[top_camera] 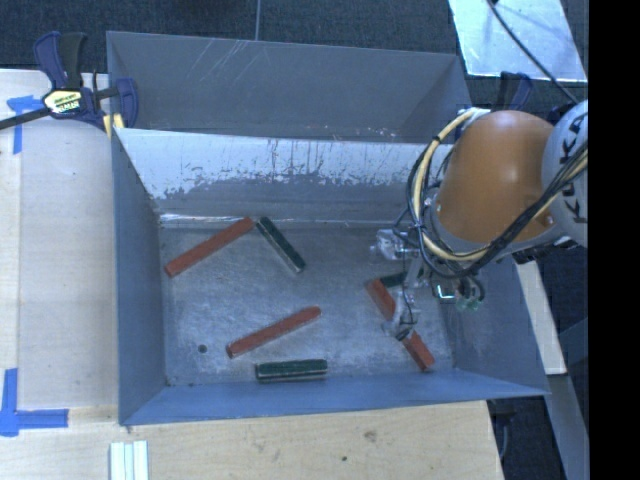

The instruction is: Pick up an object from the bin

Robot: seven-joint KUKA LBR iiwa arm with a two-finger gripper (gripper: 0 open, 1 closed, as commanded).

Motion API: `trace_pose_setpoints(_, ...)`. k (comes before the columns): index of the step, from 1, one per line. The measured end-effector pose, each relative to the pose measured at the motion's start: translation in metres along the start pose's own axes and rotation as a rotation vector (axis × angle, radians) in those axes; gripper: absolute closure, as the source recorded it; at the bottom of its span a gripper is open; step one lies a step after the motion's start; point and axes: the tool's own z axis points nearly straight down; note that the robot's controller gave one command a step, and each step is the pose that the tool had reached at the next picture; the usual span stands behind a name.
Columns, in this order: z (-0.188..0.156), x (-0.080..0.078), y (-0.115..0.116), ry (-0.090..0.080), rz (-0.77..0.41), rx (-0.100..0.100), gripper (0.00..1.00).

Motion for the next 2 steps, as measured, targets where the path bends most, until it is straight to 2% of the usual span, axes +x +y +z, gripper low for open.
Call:
trace_pose_setpoints(1, 0.034, 0.008, 0.115, 0.003, 0.013, -0.004, 0.0)
trace_pose_setpoints(2, 0.101, -0.01, 0.115, 0.004, -0.036, 0.001, 0.0)
